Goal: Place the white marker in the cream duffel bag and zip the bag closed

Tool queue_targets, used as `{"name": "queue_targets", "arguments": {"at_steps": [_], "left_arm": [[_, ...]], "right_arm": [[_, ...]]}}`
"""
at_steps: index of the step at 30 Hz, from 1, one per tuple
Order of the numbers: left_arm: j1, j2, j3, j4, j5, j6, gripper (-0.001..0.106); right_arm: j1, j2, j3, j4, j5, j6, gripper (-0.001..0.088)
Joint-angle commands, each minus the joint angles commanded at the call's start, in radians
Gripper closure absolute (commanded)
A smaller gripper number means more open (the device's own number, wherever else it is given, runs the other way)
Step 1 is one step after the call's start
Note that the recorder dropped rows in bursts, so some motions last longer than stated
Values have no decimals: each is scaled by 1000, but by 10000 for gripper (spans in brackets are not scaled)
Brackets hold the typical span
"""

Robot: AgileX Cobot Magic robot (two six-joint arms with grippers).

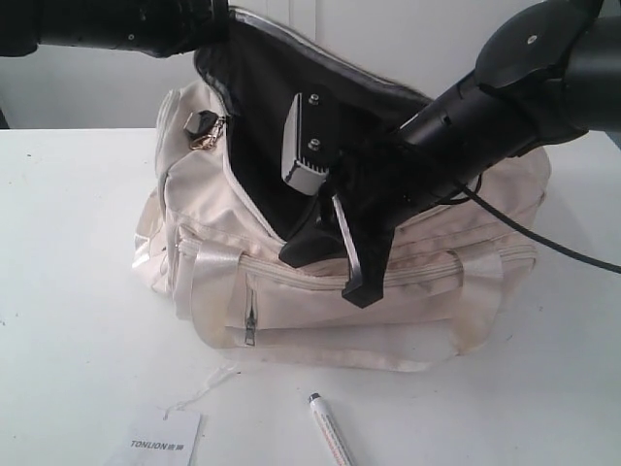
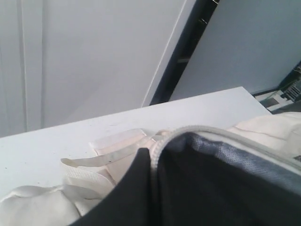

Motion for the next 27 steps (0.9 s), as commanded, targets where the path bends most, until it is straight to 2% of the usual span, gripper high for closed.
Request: {"name": "queue_targets", "arguments": {"at_steps": [7, 27], "left_arm": [[0, 34, 0, 0, -20, 0, 1053], [0, 61, 0, 0, -19, 0, 1053]], "right_arm": [[0, 0, 0, 0, 37, -5, 868], [0, 0, 0, 3, 13, 5, 868]]}}
